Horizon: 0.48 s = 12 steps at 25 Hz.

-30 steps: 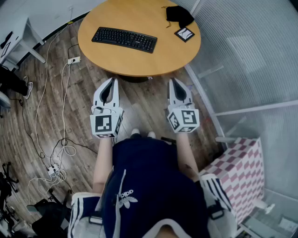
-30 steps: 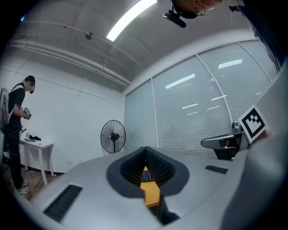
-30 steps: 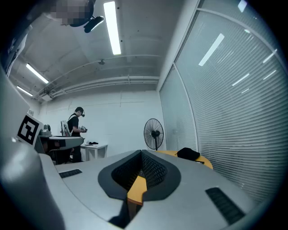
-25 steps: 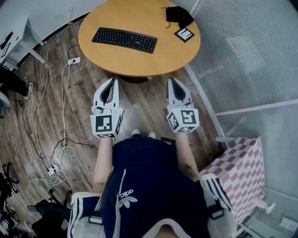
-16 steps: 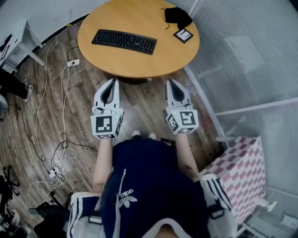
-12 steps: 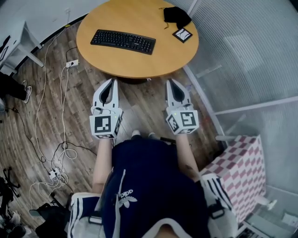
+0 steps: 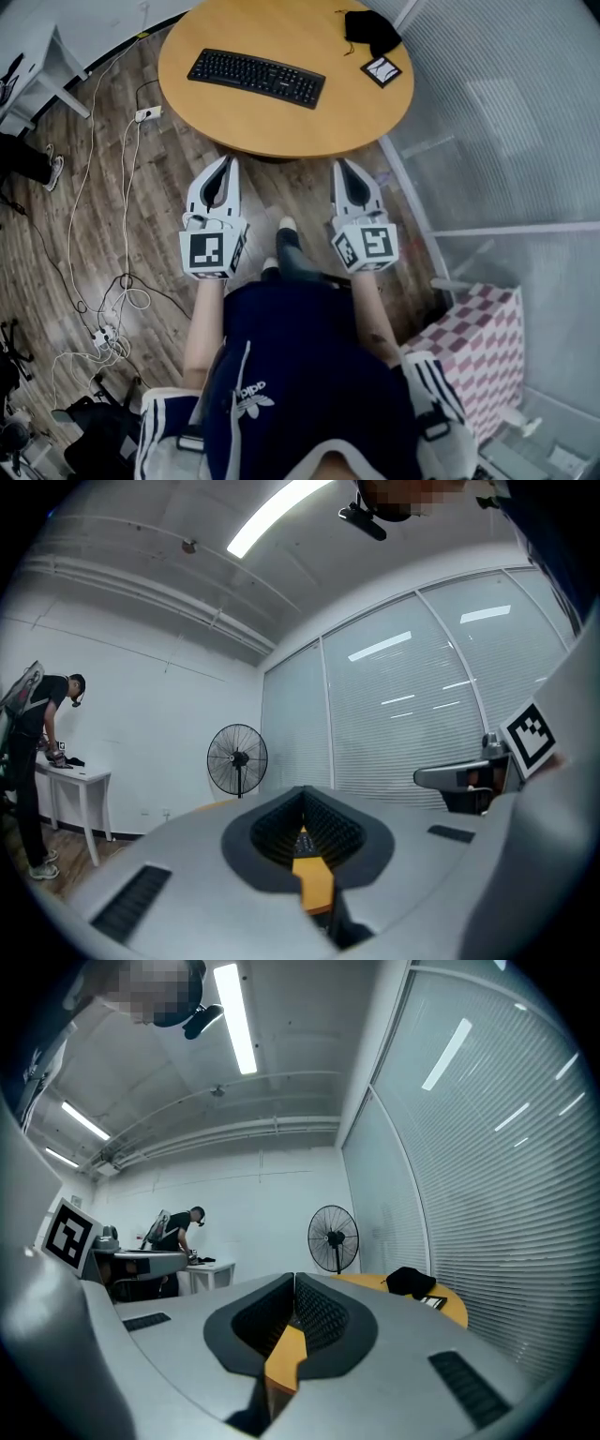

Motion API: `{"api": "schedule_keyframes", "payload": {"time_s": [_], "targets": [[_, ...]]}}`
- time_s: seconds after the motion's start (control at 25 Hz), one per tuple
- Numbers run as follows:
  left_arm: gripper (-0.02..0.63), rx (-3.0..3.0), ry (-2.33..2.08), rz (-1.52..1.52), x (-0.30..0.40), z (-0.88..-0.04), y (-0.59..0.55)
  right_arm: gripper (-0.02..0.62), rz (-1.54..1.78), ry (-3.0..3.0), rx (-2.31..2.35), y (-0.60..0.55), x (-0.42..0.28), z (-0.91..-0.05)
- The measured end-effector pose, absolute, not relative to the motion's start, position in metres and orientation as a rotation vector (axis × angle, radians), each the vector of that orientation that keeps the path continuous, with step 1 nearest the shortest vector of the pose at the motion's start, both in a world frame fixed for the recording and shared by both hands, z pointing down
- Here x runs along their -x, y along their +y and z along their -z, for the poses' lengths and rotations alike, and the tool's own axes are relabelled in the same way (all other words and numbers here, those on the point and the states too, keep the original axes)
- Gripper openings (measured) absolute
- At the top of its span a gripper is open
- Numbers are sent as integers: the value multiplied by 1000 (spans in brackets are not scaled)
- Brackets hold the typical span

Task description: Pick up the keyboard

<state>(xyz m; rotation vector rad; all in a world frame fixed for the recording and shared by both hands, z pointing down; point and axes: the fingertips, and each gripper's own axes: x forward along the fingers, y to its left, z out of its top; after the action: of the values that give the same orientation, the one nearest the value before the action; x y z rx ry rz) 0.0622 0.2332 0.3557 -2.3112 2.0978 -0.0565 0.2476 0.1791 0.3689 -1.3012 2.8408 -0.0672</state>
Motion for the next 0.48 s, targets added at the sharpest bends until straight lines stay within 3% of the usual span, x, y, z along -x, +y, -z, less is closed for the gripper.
{"api": "schedule_keyframes", "payload": {"time_s": [0.48], "targets": [[3,2289,2167,87,-22,-364,137,6,162,2883,1274,76,-207,-393]]}}
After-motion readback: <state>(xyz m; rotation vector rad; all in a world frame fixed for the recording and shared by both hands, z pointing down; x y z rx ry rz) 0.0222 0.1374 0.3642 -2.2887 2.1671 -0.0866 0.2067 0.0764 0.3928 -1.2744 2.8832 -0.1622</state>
